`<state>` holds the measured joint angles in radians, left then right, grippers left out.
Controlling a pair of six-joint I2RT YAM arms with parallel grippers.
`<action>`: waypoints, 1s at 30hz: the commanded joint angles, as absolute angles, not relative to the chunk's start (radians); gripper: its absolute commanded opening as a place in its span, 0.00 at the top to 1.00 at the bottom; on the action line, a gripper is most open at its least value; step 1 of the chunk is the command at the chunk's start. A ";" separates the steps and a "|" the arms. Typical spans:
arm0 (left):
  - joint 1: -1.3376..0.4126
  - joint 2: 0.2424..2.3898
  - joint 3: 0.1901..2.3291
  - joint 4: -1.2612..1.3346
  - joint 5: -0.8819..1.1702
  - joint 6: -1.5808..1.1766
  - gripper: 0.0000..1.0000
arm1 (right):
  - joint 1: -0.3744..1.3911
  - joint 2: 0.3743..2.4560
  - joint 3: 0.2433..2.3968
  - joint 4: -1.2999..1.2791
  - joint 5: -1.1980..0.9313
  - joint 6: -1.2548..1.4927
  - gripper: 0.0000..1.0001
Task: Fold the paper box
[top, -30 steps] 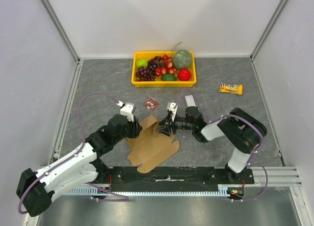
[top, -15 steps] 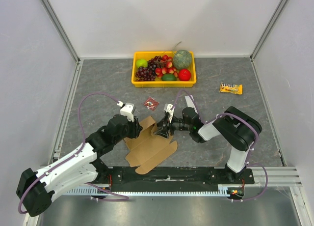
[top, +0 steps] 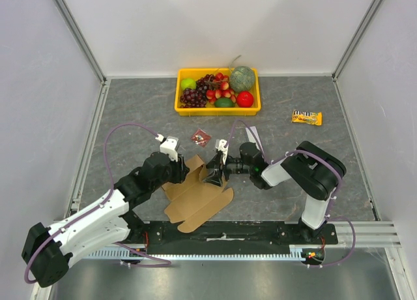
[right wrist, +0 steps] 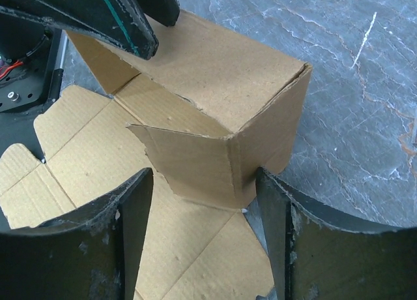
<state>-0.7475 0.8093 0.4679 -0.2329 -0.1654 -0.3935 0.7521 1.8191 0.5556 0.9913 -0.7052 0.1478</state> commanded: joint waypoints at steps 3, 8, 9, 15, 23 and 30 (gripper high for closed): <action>-0.742 0.816 0.454 -0.218 -0.158 -0.423 0.56 | 0.765 1.848 0.612 1.011 -0.718 0.123 0.27; -0.742 0.819 0.451 -0.216 -0.153 -0.425 0.57 | 0.772 1.855 0.630 1.005 -0.722 0.117 0.20; -0.742 0.818 0.451 -0.216 -0.153 -0.425 0.57 | 0.773 1.853 0.632 1.000 -0.726 0.114 0.18; -0.742 0.810 0.449 -0.218 -0.155 -0.429 0.57 | 0.775 1.841 0.618 0.974 -0.745 0.077 0.10; -0.742 0.796 0.430 -0.213 -0.158 -0.439 0.57 | 0.775 1.868 0.652 0.953 -0.742 0.064 0.10; -0.742 0.788 0.422 -0.206 -0.152 -0.439 0.57 | 0.775 1.899 0.695 0.934 -0.736 0.057 0.14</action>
